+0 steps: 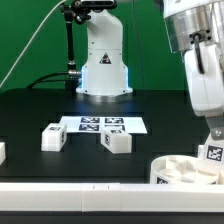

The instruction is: Assemble stool

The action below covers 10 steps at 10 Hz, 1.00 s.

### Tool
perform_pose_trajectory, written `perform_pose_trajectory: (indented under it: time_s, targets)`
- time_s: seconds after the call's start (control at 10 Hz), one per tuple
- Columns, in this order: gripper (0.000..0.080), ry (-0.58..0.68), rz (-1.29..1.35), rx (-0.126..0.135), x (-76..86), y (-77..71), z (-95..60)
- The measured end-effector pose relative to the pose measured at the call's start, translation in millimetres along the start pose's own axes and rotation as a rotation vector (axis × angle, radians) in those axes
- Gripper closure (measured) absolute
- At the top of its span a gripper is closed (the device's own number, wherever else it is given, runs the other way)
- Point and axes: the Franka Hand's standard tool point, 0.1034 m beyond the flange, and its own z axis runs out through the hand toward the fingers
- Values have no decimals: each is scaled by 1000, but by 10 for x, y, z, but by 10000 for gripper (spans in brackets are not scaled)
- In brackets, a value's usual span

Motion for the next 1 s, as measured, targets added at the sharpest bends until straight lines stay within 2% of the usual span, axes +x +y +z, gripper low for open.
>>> perform_pose_trajectory:
  time_s: [0.3,0.4,0.5,0.6,0.8,1.0]
  targets:
    - [151,3,-198,-3,16,5,24]
    - [151,13,-323,-19,14,29,29]
    - [151,33,-476,-52,-2,65,29]
    - [151,46,-608,-57,5,65,27]
    - [151,71,-784,-89,-36,127,38]
    - [151,67,-939,-97,-35,132,44]
